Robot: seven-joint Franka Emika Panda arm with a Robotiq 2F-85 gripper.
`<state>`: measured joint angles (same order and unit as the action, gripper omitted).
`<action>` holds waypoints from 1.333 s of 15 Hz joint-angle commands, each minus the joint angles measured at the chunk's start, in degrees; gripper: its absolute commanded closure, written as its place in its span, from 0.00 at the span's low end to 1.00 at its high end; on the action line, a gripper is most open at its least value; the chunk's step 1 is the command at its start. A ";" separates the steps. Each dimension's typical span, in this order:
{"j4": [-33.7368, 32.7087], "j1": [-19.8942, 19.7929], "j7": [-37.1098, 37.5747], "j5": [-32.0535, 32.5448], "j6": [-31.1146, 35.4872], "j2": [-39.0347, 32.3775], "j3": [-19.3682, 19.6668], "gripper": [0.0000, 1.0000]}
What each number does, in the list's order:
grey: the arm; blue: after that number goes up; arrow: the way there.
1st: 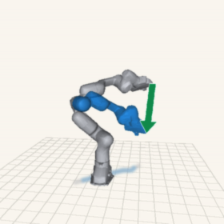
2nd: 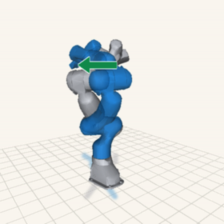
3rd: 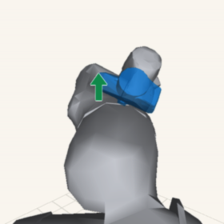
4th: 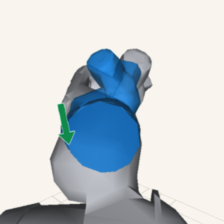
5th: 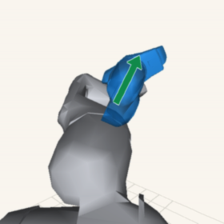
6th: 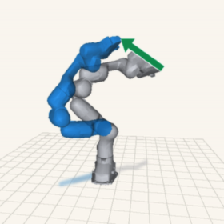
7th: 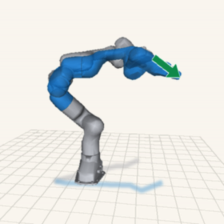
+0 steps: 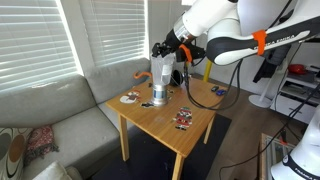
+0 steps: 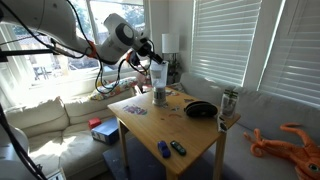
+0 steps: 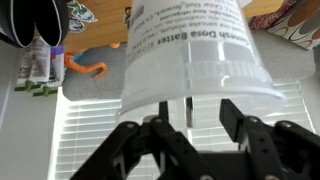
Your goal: Turn the silver cup over, put the plastic cup on top of the silver cup and then put the silver spoon inside the plastic cup
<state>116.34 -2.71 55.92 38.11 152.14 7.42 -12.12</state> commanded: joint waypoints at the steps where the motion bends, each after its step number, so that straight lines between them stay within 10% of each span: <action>1: -0.64 0.02 2.08 0.42 -1.30 0.70 -0.50 0.72; 8: -1.27 0.06 2.78 -0.09 -1.52 1.98 -0.44 0.76; 10: -2.24 0.30 1.82 -1.90 -2.15 3.27 -0.15 0.51; 16: -8.19 3.84 -13.08 -20.80 -17.39 6.94 2.78 0.15; 20: -13.44 2.48 -17.96 -21.48 -29.69 8.20 2.56 0.00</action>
<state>106.51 -0.39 42.23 18.62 129.90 15.04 -10.22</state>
